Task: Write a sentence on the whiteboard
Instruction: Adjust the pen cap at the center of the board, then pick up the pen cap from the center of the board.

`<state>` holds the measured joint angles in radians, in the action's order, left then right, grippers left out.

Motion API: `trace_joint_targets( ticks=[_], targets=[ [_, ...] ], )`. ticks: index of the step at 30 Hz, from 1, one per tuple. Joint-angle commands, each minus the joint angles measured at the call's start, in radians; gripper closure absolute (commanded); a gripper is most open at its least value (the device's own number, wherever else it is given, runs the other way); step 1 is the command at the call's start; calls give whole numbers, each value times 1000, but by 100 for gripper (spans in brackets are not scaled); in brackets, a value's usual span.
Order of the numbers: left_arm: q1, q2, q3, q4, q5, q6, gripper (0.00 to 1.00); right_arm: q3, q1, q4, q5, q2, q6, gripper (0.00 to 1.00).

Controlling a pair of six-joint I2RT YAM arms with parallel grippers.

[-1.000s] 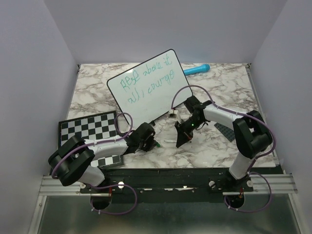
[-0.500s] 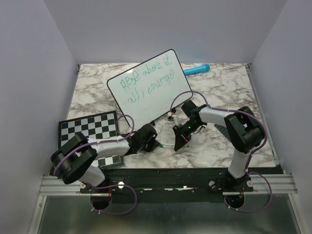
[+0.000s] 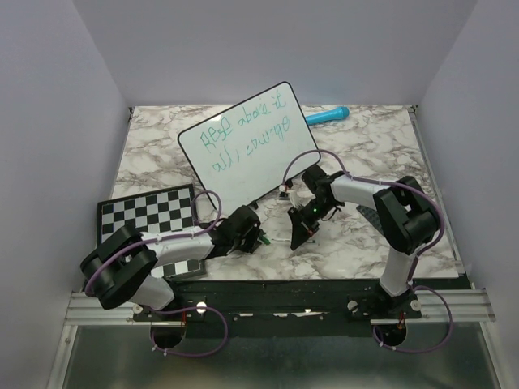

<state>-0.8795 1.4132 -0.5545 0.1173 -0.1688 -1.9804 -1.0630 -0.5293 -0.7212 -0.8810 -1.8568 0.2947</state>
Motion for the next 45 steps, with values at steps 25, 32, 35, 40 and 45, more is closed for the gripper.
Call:
trace_joint_targets(
  ticks=[25, 32, 35, 40, 45],
  targets=[
    [66, -180, -245, 445, 473, 2647, 23, -37, 275, -190, -30, 297, 342, 99],
    [70, -88, -240, 285, 486, 2790, 25, -20, 348, -196, -49, 304, 359, 99],
    [67, 1, -278, 295, 508, 2816, 26, -22, 351, -196, -47, 304, 360, 99],
    [62, 104, -311, 269, 552, 2847, 29, -23, 354, -193, -49, 300, 360, 99],
    [51, 184, -360, 282, 577, 2870, 34, -26, 362, -202, -58, 289, 365, 99]
  ],
)
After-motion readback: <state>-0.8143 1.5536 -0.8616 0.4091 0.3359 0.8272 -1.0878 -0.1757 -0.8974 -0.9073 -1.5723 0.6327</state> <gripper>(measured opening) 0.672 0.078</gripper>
